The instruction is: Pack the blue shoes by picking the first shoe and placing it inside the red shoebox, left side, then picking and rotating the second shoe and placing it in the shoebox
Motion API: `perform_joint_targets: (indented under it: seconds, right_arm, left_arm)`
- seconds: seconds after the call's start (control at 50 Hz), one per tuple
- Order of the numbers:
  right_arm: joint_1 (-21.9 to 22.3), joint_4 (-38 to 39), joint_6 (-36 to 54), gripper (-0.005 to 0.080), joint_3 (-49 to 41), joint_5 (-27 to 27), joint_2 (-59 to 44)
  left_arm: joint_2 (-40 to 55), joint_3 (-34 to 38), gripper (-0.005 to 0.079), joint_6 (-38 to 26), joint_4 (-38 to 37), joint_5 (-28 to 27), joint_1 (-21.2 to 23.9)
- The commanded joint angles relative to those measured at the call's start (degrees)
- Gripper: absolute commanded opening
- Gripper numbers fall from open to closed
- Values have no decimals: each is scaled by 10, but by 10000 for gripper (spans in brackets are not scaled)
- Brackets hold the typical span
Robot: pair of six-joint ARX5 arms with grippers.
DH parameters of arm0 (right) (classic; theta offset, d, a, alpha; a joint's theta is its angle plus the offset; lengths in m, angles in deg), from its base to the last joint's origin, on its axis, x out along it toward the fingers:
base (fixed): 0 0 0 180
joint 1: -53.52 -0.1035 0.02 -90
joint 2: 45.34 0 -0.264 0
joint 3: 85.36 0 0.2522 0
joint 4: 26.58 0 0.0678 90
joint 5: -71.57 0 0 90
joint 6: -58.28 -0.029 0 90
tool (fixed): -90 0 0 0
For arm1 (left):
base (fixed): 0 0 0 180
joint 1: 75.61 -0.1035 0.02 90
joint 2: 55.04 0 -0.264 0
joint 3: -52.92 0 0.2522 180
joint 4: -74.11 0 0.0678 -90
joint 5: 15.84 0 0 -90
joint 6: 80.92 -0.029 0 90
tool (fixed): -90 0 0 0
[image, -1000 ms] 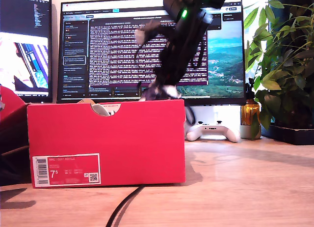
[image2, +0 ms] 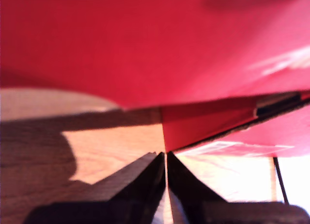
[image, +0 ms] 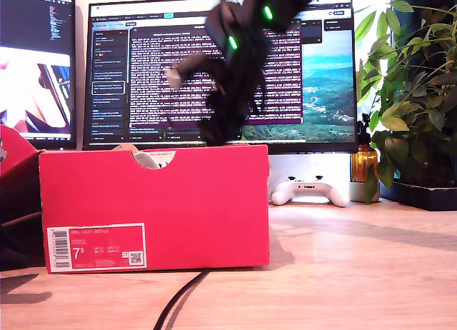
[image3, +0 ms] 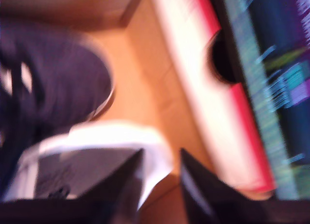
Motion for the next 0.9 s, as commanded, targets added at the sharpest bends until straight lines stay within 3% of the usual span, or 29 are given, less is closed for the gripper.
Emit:
perform_joint_targets:
  seconds: [0.0, 0.26, 0.48, 0.72, 0.88]
  right_arm:
    - [-11, -17, -3, -9, 18, 4, 11]
    - [-20, -104, -140, -8, 69, 5, 32]
    - [-13, -186, -176, -8, 80, -3, 33]
    - [21, -181, -294, -8, 80, -4, 43]
    - [55, -191, -313, -8, 80, -19, 67]
  left_arm:
    - [2, 11, -21, -2, 3, -1, 2]
    - [-3, 11, -21, -9, 4, -1, 2]
    - [-39, 11, -21, -21, -19, 12, 3]
    - [-138, 11, -21, -64, -120, 35, 5]
    - [-218, 11, -21, -64, -176, 45, 8]
